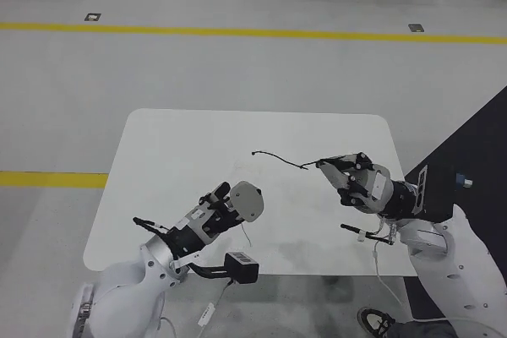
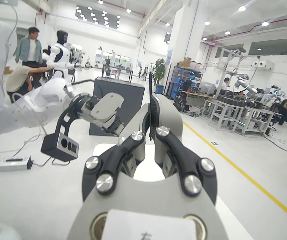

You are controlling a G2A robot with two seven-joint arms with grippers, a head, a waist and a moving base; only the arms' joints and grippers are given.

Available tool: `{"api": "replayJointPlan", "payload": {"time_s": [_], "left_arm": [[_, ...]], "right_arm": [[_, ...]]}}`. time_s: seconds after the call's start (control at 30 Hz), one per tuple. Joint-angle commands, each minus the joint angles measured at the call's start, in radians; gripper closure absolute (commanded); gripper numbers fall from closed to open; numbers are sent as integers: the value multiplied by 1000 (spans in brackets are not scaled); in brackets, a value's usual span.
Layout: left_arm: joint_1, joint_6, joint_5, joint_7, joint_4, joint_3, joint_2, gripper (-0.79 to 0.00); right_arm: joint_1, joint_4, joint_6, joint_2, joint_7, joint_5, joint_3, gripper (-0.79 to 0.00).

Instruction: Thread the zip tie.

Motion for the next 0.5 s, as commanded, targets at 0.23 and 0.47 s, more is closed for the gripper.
{"api": "replayJointPlan", "payload": {"time_s": [0.23, 0.47], "left_arm": [[47, -18, -40, 10, 0, -2, 4, -785], [38, -106, -139, 64, 4, 5, 4, -785]], "right_arm": [[-20, 37, 39, -14, 20, 252, -46, 0], [-3, 54, 120, -23, 147, 480, -87, 0]]}}
